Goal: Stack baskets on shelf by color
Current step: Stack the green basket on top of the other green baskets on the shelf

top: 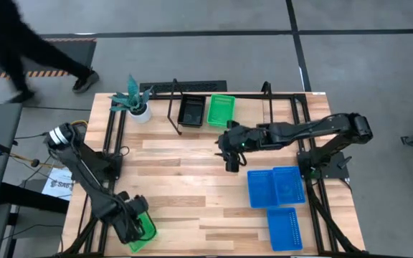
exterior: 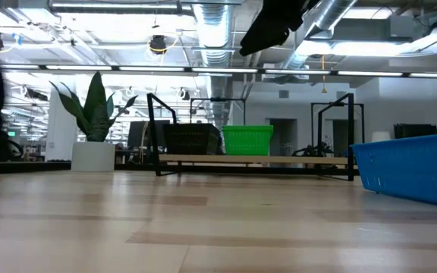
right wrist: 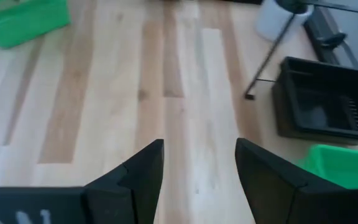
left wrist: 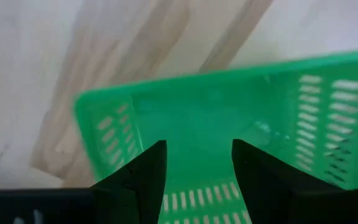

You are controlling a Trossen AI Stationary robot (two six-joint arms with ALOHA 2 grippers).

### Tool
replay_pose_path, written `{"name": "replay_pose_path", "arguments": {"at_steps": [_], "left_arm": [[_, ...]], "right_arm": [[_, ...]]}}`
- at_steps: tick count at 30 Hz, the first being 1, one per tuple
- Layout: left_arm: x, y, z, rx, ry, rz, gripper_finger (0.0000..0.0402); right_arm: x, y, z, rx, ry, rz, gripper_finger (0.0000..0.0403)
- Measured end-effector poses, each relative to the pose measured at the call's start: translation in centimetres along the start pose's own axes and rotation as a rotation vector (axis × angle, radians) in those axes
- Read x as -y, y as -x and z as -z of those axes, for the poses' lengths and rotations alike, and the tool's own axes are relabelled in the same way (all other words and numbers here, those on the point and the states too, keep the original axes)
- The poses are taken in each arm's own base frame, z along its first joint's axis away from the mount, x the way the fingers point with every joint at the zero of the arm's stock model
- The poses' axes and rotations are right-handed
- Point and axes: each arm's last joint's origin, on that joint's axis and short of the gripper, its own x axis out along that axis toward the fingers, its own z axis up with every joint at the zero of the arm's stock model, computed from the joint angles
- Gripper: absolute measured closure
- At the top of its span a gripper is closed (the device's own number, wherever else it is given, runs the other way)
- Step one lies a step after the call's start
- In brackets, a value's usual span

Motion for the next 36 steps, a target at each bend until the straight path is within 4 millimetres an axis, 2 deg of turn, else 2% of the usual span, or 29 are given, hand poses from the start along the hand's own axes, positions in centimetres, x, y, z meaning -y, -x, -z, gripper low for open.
{"name": "replay_pose_path", "arguments": {"at_steps": [6,8,11,17,20,24,27,30,33,36], "left_arm": [[1.3,-3.9,0.6,-0.043,-0.063,-0.088,0.0233],[1.3,-4.9,0.1,-0.028,-0.076,-0.126,0.0233],[1.3,-5.3,-1.5,0.028,-0.116,-0.147,0.0233],[0.3,-5.0,-7.1,0.345,-0.228,-0.252,0.0233],[-0.1,-4.8,-11.2,0.489,-0.274,-0.290,0.0233],[-0.5,-4.3,-16.0,0.574,-0.310,-0.223,0.0233],[-0.3,-3.1,-17.6,0.578,-0.356,-0.161,0.0233],[0.4,-0.6,-17.7,0.619,-0.386,-0.116,0.0233],[0.5,2.8,-16.2,0.628,-0.413,-0.088,0.0233],[0.2,6.7,-13.8,0.678,-0.380,-0.038,0.0233]], "right_arm": [[-1.2,0.0,0.3,-0.004,0.005,-0.028,0.0184],[-1.4,0.0,0.3,-0.001,0.006,-0.032,0.0184],[-1.9,0.1,0.2,0.011,-0.002,-0.044,0.0184],[-3.2,0.4,0.3,0.007,-0.025,-0.076,0.0184],[-4.0,0.6,0.4,0.006,-0.034,-0.097,0.0185],[-5.0,0.9,0.8,-0.024,-0.044,-0.102,0.0185],[-5.5,1.1,1.2,-0.057,-0.035,-0.061,0.0185],[-5.9,1.3,1.3,-0.056,-0.030,-0.058,0.0185],[-6.5,1.4,0.9,-0.013,-0.029,-0.076,0.0185],[-7.7,0.5,0.7,0.031,-0.006,-0.098,0.0185]]}}
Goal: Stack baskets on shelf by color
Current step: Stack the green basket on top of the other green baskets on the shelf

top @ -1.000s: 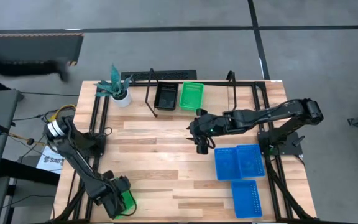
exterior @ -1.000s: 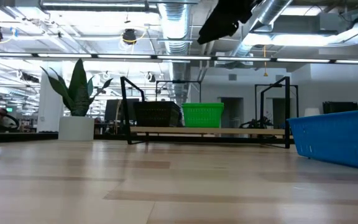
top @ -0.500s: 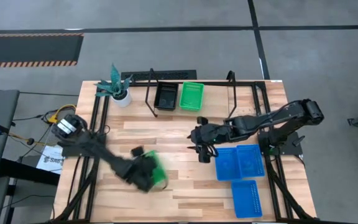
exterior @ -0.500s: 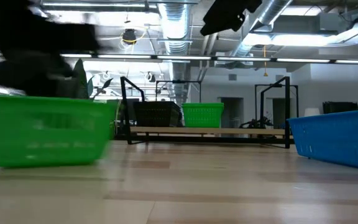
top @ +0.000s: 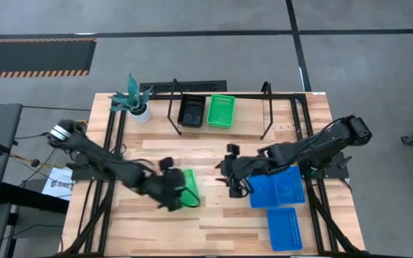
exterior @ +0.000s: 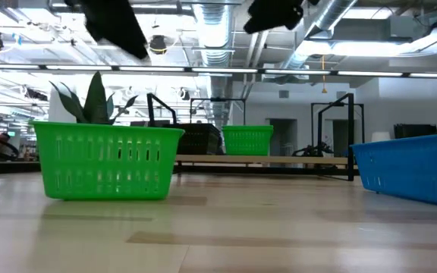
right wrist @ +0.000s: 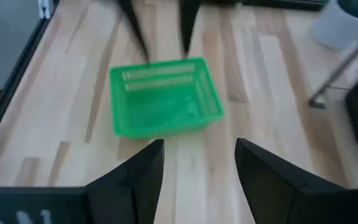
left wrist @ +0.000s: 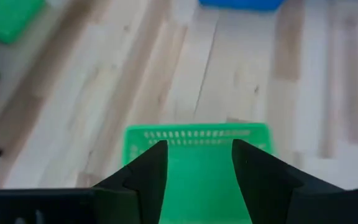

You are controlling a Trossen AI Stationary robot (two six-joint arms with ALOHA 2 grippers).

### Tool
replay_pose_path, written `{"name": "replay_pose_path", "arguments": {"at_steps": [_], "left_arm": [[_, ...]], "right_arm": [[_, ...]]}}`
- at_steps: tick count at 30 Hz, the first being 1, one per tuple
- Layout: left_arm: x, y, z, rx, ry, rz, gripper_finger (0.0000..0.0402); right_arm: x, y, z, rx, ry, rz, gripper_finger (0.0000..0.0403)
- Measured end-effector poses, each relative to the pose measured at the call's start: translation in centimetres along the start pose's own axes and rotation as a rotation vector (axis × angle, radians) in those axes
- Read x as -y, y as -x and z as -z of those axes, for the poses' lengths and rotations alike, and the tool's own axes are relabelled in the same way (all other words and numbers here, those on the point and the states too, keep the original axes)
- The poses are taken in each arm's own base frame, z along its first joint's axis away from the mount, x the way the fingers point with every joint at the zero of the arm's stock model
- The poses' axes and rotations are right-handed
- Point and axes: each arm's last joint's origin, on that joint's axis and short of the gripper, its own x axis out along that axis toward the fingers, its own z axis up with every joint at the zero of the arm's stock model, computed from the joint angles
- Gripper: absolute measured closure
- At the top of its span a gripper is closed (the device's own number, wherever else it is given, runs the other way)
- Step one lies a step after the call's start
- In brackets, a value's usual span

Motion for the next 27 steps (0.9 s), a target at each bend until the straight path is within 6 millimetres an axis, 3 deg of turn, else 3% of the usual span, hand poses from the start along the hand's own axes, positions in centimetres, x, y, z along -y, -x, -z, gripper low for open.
{"name": "replay_pose_path", "arguments": {"at_steps": [6,11,15,22,27], "left_arm": [[-1.2,8.7,0.8,0.244,0.178,0.067,0.0233],[-1.9,13.0,1.8,0.421,0.229,0.080,0.0233],[-2.3,14.3,2.2,0.462,0.248,0.101,0.0233],[-2.1,14.4,2.4,0.450,0.242,0.121,0.0233],[-2.0,14.4,2.5,0.444,0.237,0.132,0.0233]], "right_arm": [[-2.8,-5.2,0.6,0.064,0.093,-0.039,0.0185],[-5.4,-9.5,0.3,0.083,0.185,-0.068,0.0185],[-7.0,-12.4,-0.1,0.061,0.214,-0.103,0.0185],[-8.4,-16.3,0.1,0.022,0.250,-0.129,0.0185],[-8.5,-17.5,1.2,-0.080,0.250,-0.127,0.0185]]}}
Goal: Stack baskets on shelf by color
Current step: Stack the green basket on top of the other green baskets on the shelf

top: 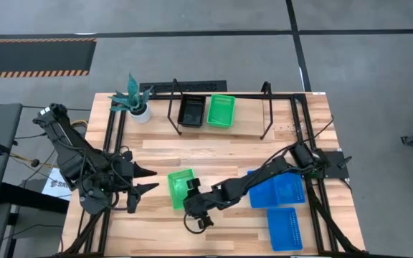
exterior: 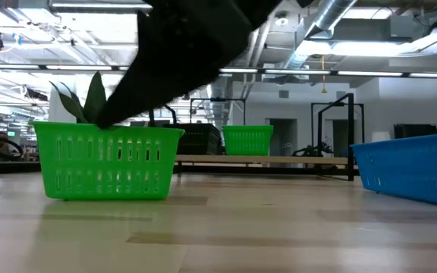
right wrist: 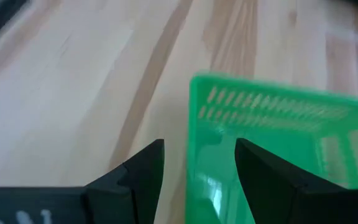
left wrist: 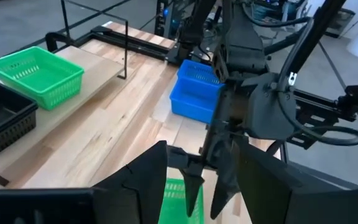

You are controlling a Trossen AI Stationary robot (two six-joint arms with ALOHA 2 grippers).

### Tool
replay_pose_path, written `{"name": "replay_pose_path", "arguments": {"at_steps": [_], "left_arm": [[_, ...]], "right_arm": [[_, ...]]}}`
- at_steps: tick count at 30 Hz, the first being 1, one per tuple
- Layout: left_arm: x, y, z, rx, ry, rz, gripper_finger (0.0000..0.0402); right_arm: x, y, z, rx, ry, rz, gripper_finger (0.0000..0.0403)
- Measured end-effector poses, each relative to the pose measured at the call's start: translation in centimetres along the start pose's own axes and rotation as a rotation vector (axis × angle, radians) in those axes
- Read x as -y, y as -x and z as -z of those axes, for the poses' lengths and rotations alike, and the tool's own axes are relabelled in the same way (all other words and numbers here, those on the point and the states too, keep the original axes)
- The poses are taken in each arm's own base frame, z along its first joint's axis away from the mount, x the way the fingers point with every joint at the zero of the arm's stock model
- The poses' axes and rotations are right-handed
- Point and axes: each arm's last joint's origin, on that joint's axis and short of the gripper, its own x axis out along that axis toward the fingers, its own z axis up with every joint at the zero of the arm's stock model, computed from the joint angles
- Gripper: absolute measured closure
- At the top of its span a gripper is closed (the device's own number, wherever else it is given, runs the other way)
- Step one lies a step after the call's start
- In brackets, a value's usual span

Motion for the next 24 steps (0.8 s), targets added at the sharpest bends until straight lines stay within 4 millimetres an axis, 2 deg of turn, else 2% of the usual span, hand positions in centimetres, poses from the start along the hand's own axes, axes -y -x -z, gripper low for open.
{"name": "replay_pose_path", "arguments": {"at_steps": [6,15,20,24], "left_arm": [[0.2,0.3,0.1,-0.003,-0.001,0.014,0.0233],[0.3,0.5,0.3,-0.007,0.003,0.029,0.0233],[0.4,0.7,0.4,-0.010,0.000,0.040,0.0233],[0.5,0.8,0.5,-0.011,-0.002,0.044,0.0233]], "right_arm": [[0.1,-0.4,0.6,-0.042,-0.018,-0.006,0.0198],[1.2,-0.5,1.2,-0.100,-0.035,0.005,0.0297],[1.5,-0.5,1.3,-0.109,-0.030,0.009,0.0377],[1.2,0.6,0.4,-0.070,0.005,0.007,0.0387]]}}
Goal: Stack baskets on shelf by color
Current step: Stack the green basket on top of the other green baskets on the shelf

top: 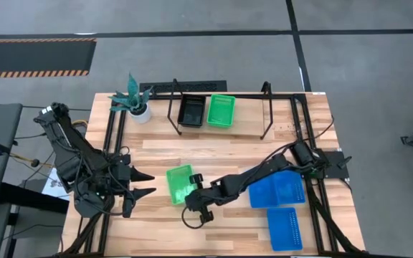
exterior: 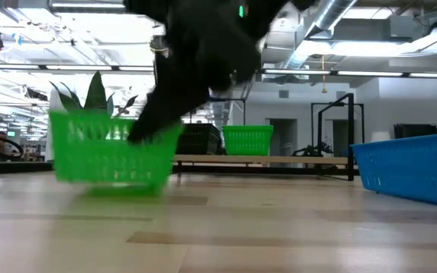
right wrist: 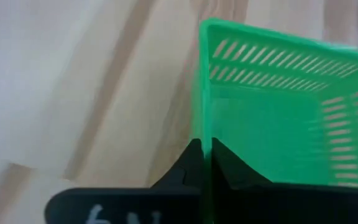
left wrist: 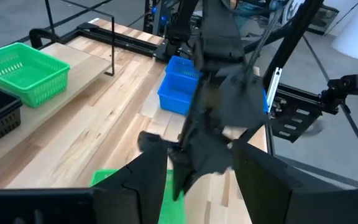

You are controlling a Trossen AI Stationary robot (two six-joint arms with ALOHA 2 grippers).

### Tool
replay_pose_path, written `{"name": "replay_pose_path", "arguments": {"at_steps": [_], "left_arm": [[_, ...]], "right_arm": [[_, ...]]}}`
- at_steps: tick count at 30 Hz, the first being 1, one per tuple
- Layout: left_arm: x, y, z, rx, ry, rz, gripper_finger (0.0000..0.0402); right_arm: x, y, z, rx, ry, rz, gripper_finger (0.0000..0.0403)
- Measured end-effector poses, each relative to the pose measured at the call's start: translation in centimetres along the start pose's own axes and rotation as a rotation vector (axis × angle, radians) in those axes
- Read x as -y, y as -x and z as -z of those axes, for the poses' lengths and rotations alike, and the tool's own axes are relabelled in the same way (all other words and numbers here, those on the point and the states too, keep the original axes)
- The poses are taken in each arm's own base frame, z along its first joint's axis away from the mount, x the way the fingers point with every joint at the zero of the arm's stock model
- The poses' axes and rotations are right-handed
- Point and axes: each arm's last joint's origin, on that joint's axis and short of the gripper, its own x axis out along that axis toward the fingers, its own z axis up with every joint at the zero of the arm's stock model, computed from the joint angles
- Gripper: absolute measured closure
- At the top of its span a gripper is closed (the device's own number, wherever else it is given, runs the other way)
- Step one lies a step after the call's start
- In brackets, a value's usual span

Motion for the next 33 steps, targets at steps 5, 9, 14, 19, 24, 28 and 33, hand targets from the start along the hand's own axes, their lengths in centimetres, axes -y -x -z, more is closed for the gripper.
{"name": "replay_pose_path", "arguments": {"at_steps": [5,9,14,19,24,28,33], "left_arm": [[0.0,0.0,0.0,0.001,0.000,-0.001,0.0233],[0.0,0.0,0.0,0.007,-0.003,-0.005,0.0233],[-0.1,0.0,-0.1,0.019,-0.032,-0.017,0.0233],[-0.2,0.0,0.0,0.014,-0.055,-0.028,0.0233],[-0.4,0.0,0.1,0.020,-0.077,-0.052,0.0233],[-0.4,0.0,0.1,0.027,-0.079,-0.060,0.0233],[-0.5,0.0,0.1,0.026,-0.071,-0.060,0.0233]], "right_arm": [[-0.3,5.8,-2.6,0.071,0.097,0.117,0.0396],[1.7,10.7,-3.1,0.014,0.121,0.324,0.0388],[6.6,15.7,-0.9,-0.060,0.042,0.458,0.0397],[11.8,18.2,3.6,-0.099,-0.088,0.576,0.0386],[16.9,17.7,7.6,-0.065,-0.196,0.560,0.0392],[20.4,16.9,9.6,-0.067,-0.236,0.528,0.0392],[23.0,16.0,11.6,-0.126,-0.251,0.526,0.0381]]}}
